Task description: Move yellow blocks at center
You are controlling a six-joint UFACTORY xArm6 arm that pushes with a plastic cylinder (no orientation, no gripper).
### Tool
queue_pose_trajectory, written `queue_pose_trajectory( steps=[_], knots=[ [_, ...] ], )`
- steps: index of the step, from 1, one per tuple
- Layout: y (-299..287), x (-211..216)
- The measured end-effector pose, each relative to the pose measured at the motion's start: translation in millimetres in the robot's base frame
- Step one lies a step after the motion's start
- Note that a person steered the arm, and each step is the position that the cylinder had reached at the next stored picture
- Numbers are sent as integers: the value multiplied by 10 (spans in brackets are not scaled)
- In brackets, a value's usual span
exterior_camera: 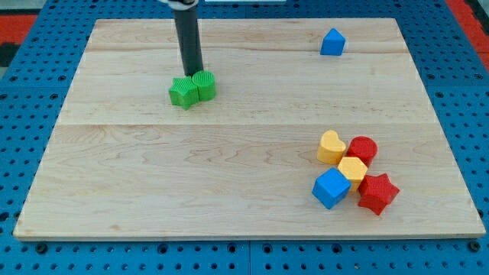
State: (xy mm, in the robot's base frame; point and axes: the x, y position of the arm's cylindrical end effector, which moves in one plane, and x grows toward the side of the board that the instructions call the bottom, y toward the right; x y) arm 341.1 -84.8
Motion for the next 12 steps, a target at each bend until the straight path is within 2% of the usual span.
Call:
queue_pose_trajectory(
  steps=[1,2,4,5,6,7,8,12],
  knots=[
    [936,-20],
    [1724,332],
    [3103,1390],
    [3019,1985],
    [2540,2420],
    [2397,2453],
    [2613,2352],
    [2073,1557]
  ],
)
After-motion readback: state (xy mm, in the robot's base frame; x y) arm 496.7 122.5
